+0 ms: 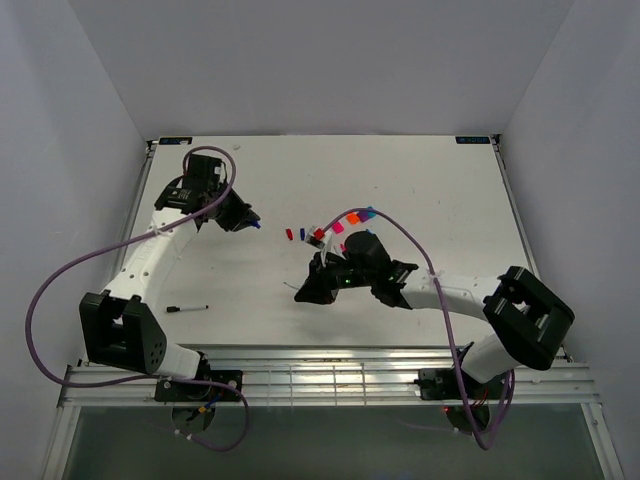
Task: Open the pen caps
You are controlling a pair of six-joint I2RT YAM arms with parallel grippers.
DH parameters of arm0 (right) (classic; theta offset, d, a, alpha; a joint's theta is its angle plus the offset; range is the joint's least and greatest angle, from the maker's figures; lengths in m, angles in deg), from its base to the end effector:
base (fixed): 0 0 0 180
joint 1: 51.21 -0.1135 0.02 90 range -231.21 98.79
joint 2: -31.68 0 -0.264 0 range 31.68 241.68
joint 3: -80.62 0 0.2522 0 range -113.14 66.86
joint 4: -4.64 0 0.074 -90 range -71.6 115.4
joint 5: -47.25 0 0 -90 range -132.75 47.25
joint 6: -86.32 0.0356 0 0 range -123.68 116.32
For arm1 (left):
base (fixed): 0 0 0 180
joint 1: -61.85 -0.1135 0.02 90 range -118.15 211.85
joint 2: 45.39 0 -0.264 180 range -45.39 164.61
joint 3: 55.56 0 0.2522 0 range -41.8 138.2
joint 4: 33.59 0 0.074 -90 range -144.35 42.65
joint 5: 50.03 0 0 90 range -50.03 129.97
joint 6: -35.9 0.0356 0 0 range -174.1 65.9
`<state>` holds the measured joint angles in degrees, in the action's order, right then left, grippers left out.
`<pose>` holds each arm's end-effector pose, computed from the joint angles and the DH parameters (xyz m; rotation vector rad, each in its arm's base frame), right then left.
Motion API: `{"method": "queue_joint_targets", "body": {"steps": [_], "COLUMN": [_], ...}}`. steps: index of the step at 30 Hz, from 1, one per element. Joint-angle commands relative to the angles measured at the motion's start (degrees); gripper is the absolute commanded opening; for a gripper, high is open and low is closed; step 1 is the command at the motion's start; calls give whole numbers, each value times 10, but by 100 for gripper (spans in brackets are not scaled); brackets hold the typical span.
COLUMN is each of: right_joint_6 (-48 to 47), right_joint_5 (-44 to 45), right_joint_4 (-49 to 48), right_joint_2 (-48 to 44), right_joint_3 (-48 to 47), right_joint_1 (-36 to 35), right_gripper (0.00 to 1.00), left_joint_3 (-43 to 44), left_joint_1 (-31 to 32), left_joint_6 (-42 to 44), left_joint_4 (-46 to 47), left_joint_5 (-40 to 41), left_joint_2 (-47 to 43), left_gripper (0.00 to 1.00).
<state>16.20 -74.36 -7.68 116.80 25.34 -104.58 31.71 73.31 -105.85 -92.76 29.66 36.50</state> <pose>0.1734 0.2646 0.2196 -0.9903 1.8264 1.3517 0.2910 -0.0655 0.3105 -0.8297 2.4861 -0.6502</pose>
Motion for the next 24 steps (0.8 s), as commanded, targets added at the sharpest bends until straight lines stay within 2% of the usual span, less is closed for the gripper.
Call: {"method": "queue_joint_targets", "body": {"steps": [1,3,7,18,22,24], "right_joint_6": [-49,-53,-41,-62,-70,-71], "right_joint_5": [209,279,340,412,434,447], "right_joint_4": [118,141,116,71,84,89], "right_joint_2": [14,33,93,185,203,204], "right_joint_3": [-53,-66,-70,-96,-110,-110], "right_joint_1": [-18,-25,-38,-41,-41,-42], "right_gripper": [8,8,8,8,13,17], "left_joint_3": [-29,-49,-41,47,87,113], "left_joint_1": [6,22,58,80,83,84], "left_joint_6": [44,53,60,77,79,80], "left_joint_4": [2,4,7,9,-2,-16], "left_joint_5": [40,62,84,82,87,85], "left_joint_2": [-2,23,90,244,288,318], "left_gripper": [0,0,0,0,0,7]}}
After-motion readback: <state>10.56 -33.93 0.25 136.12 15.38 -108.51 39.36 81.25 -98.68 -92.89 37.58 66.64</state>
